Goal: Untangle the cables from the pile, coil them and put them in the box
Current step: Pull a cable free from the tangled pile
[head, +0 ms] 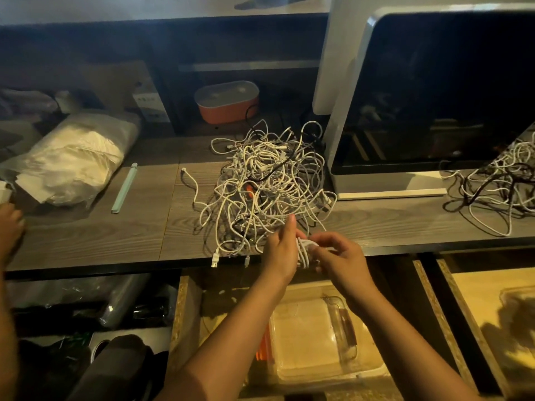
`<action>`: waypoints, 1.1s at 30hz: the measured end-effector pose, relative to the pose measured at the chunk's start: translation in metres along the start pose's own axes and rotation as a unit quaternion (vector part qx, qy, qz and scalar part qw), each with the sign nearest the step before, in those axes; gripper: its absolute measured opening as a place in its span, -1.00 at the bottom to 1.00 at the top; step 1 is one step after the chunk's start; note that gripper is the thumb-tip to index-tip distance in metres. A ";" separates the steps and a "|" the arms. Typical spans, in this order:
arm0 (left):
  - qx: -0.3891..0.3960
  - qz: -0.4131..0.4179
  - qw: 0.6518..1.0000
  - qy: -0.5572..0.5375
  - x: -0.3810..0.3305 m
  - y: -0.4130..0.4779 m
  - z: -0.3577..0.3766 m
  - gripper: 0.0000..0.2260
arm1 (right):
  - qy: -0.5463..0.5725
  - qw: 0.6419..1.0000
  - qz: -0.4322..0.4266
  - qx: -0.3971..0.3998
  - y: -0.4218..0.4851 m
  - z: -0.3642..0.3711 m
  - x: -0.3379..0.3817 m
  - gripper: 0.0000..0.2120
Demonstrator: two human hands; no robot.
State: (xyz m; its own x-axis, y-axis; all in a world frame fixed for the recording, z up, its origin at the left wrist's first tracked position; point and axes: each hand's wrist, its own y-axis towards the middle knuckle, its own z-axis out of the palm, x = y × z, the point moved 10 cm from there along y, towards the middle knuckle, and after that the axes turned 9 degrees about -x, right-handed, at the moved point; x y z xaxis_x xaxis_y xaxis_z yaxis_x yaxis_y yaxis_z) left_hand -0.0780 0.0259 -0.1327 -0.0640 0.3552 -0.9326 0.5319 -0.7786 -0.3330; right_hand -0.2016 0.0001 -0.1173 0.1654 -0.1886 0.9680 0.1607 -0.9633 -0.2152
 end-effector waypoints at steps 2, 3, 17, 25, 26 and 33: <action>0.018 -0.021 1.000 -0.010 0.011 0.000 0.008 -0.56 | 0.014 1.000 0.019 -0.010 0.000 -0.010 -0.007 -0.90; 0.023 -0.034 0.999 -0.032 0.016 0.000 0.011 -0.58 | 0.027 0.999 0.029 -0.027 0.000 -0.017 -0.011 -0.90; -0.081 -0.033 0.987 -0.135 0.065 -0.034 0.001 -0.83 | 0.012 0.992 0.099 -0.083 0.002 -0.052 -0.075 -0.95; -0.022 -0.111 0.994 -0.010 0.154 -0.041 0.017 -0.72 | 0.033 0.963 0.266 0.017 -0.026 -0.030 -0.167 -0.72; -0.014 -0.126 0.992 0.006 0.163 -0.043 0.018 -0.67 | 0.048 0.955 0.292 0.030 -0.029 -0.028 -0.178 -0.67; -0.026 -0.233 0.971 0.037 0.210 -0.045 0.025 -0.62 | 0.059 0.936 0.346 0.018 -0.025 -0.026 -0.224 -0.52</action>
State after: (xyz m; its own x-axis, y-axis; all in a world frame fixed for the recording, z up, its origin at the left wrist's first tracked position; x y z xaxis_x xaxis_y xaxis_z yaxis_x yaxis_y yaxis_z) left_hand -0.1364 0.1225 -0.3175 -0.2490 0.7004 -0.6689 0.5010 -0.4979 -0.7078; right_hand -0.2677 0.0616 -0.3251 0.1331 -0.7877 0.6015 0.0876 -0.5952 -0.7988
